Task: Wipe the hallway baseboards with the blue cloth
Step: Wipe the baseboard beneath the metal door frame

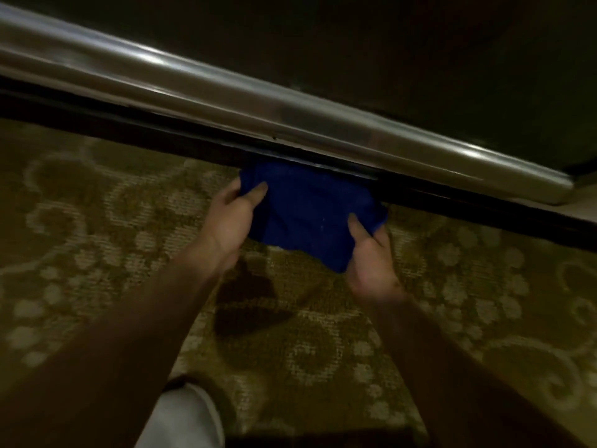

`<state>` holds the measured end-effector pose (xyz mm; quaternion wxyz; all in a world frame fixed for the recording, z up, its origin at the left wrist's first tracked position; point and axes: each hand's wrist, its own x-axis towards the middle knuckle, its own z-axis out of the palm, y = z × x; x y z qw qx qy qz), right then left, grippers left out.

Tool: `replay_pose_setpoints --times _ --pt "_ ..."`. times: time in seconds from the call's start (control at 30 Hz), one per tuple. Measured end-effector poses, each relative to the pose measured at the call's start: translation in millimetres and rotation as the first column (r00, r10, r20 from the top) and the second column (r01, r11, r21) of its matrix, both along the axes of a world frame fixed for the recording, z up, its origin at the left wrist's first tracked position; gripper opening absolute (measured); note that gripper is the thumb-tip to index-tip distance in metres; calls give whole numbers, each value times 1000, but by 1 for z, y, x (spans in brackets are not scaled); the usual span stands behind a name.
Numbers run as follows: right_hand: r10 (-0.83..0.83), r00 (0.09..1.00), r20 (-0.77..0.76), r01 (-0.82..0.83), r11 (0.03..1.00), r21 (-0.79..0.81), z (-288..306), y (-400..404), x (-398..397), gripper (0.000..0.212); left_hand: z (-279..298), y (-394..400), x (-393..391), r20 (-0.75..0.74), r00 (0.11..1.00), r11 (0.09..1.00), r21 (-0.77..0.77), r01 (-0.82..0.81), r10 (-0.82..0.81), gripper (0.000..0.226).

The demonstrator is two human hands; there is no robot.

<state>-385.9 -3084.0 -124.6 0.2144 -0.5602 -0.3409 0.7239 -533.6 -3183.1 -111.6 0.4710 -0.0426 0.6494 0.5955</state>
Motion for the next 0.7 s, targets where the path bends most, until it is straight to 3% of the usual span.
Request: replay_pose_setpoints --times 0.2,0.57,0.63,0.7 --pt "-39 999 22 39 999 5 -4 2 -13 39 -3 3 -2 19 1000 999 39 -14 13 17" --pt "-123 990 63 126 991 -41 7 2 -25 38 -9 10 -4 -68 998 999 44 9 -6 26" --pt "-135 990 44 138 988 -69 20 4 -20 28 -5 10 -3 -120 992 997 71 39 -31 21" --pt "-189 978 90 189 982 3 34 10 -10 12 -2 15 2 -143 987 990 102 95 -80 14"
